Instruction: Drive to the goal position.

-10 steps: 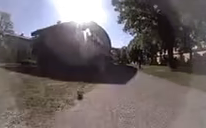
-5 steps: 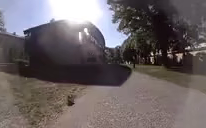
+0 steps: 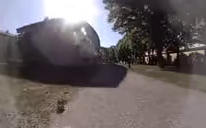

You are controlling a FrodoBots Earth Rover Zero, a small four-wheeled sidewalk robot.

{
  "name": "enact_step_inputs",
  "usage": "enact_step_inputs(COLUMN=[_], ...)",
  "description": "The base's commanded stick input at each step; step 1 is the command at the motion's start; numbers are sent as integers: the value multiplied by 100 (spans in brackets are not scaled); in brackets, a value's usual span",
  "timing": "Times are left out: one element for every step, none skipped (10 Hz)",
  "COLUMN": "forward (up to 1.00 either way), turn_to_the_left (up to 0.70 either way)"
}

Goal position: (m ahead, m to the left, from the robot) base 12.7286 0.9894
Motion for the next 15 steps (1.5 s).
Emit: enact_step_inputs(forward=[45, 45, 45, 45, 45, 45, 45, 45, 45, 45, 45, 45, 45, 45, 45], turn_to_the_left=[-27, -26, -26, -25, -24, -23, 0, 0, 0, 0, 0, 0, 0, 0, 0])
